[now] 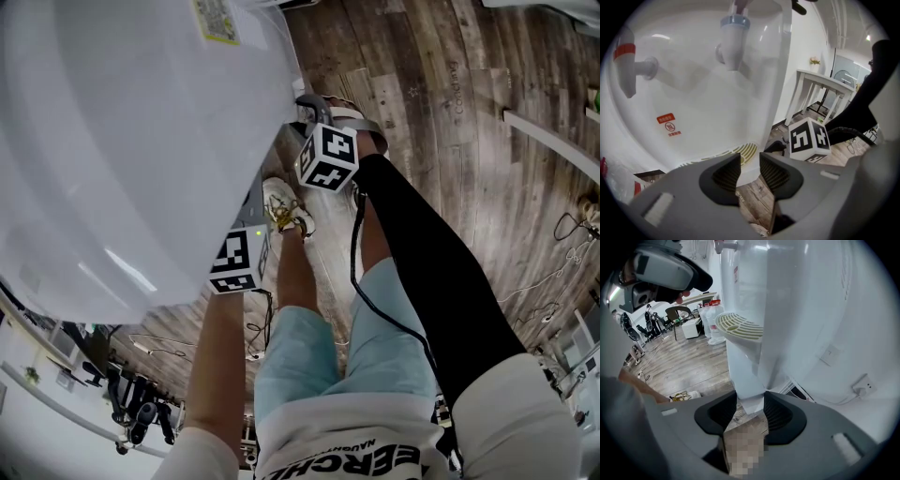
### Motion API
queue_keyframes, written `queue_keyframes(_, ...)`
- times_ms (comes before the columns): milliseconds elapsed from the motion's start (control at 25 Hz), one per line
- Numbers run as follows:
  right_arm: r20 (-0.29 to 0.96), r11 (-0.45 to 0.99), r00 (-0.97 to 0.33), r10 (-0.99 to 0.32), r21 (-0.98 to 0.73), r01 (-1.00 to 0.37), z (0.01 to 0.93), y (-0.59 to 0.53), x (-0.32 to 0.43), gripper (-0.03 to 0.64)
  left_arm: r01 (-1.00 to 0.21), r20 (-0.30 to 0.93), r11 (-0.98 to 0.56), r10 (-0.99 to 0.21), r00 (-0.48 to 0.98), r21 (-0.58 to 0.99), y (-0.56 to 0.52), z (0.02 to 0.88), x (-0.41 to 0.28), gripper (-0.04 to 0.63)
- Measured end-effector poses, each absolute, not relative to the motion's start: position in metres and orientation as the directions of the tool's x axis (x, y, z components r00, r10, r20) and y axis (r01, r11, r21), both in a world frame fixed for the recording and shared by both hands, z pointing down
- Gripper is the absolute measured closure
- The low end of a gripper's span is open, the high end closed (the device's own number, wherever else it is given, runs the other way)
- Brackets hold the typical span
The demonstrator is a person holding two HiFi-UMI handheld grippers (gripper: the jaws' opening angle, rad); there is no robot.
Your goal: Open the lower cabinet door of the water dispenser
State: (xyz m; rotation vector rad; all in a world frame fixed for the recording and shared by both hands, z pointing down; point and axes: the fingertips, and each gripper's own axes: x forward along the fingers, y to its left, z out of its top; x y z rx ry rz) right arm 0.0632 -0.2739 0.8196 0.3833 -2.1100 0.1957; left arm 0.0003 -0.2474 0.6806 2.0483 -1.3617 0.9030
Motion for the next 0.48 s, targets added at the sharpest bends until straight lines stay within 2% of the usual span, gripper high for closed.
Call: queue_keyframes(480, 0.861, 0.902, -0.455, -0.226, 0.009, -0.431, 0.816, -0.253, 0.061, 0.443, -0.895, 0.748, -0.443, -0.577, 0.327, 0.05, -0.229, 0.67, -0.015, 0.463)
